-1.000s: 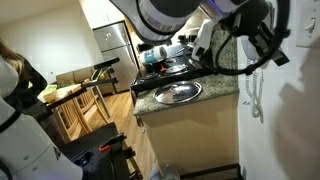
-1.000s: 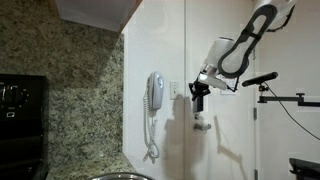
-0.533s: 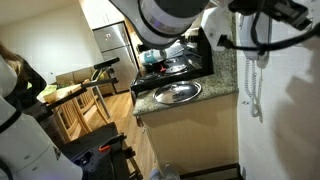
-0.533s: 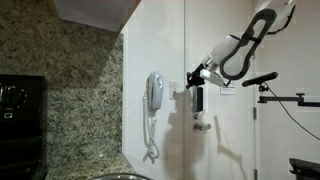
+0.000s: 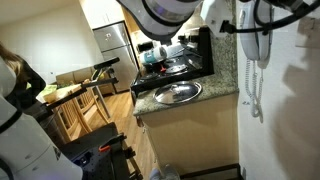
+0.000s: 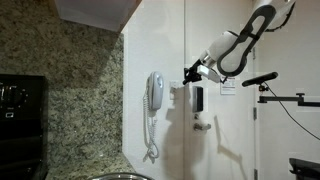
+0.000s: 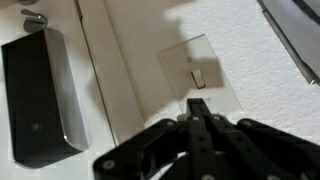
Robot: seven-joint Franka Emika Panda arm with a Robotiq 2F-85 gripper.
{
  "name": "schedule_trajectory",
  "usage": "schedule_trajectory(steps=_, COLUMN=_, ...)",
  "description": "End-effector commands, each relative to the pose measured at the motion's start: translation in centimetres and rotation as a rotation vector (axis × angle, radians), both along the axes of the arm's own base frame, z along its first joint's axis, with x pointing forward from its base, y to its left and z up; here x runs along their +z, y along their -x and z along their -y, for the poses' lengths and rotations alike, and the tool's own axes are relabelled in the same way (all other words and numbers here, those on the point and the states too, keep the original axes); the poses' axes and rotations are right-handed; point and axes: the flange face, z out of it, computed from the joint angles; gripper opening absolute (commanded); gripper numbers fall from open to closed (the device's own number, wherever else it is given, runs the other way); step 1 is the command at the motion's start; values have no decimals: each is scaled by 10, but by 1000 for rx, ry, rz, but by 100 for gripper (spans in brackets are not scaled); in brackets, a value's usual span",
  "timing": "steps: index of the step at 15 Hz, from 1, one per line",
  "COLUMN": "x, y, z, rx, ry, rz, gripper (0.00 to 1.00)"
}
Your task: Turn off the light switch
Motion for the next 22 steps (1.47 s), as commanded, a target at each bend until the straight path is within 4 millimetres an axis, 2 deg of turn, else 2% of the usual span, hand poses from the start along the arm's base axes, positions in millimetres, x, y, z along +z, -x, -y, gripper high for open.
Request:
schedule_trajectory(steps=1, x=-1, y=-5, z=-2, rx=5, ry=6, rz=-3, gripper=0)
schedule_trajectory(steps=12, x=-10, y=-39, z=-32, rx=53, ry=21, rz=-54, gripper=0)
schedule_trajectory(steps=18, x=-26, y=-37, z=-2, rx=-2, ry=50, rz=-112, gripper=0)
schedule_trajectory(steps=22, x=-33, y=-37, z=5, rx=-16, ry=58, rz=-132, gripper=0)
